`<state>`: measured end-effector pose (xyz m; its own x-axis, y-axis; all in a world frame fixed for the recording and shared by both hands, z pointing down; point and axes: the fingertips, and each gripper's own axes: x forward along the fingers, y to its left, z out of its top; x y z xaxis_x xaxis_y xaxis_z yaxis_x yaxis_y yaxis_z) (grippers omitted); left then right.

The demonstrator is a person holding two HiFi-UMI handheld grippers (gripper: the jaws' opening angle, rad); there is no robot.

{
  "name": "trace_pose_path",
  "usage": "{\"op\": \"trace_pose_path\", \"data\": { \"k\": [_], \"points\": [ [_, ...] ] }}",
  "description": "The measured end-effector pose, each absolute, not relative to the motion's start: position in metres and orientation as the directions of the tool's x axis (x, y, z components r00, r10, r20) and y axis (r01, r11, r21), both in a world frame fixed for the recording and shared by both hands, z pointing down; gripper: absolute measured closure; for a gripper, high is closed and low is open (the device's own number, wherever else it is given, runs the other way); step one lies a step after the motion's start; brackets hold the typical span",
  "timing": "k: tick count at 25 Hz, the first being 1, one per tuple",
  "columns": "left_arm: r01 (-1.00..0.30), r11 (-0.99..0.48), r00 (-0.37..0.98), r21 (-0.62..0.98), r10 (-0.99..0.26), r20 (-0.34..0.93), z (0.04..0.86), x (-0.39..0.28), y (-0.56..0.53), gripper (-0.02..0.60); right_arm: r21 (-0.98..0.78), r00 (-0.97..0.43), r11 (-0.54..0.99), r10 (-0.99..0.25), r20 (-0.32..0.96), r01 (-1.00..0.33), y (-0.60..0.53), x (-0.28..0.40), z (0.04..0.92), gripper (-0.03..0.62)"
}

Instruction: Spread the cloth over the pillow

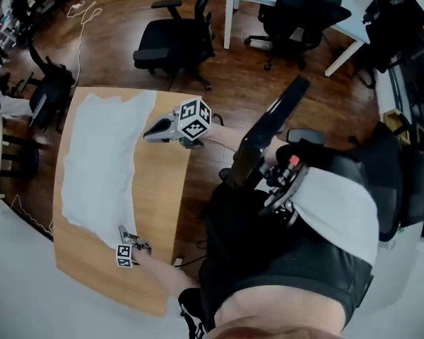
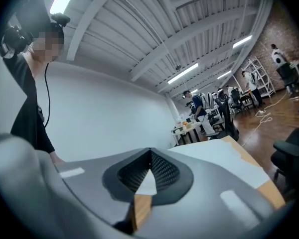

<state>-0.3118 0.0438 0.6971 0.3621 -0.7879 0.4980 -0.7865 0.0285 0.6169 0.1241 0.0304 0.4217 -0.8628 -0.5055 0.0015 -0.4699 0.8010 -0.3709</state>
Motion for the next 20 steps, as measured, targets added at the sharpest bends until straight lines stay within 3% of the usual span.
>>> {"op": "trace_pose_path", "data": {
  "k": [4, 8, 10, 12, 15, 20],
  "points": [
    [-0.815, 0.073, 0.298, 0.575, -0.799, 0.523, 0.698, -0.327, 0.036, 0.581, -0.383, -0.856, 0.788, -0.516, 0.018, -0.483, 0.045, 0.140, 0.433, 0.591],
    [-0.831, 0.064, 0.231, 0.553, -0.864, 0.447, 0.672, -0.321, 0.064, 0.581, -0.425, -0.848, 0.766, -0.530, 0.010, -0.483, 0.049, 0.155, 0.446, 0.591],
    [-0.801, 0.020, 0.206, 0.598, -0.929, 0.307, 0.635, -0.313, 0.094, 0.581, -0.447, -0.857, 0.768, -0.516, -0.007, -0.459, 0.052, 0.157, 0.448, 0.591],
    [-0.721, -0.100, 0.194, 0.686, -0.979, 0.061, 0.573, -0.291, 0.124, 0.581, -0.459, -0.865, 0.778, -0.500, -0.039, -0.429, 0.054, 0.162, 0.443, 0.591],
    [-0.637, -0.314, 0.160, 0.704, -0.947, -0.278, 0.479, -0.253, 0.152, 0.581, -0.472, -0.850, 0.783, -0.513, -0.122, -0.405, 0.045, 0.181, 0.427, 0.591],
    [-0.708, -0.463, 0.184, 0.533, -0.850, -0.494, 0.378, -0.209, 0.208, 0.581, -0.521, -0.849, 0.809, -0.457, -0.264, -0.273, 0.049, 0.172, 0.409, 0.591]
  ]
}}
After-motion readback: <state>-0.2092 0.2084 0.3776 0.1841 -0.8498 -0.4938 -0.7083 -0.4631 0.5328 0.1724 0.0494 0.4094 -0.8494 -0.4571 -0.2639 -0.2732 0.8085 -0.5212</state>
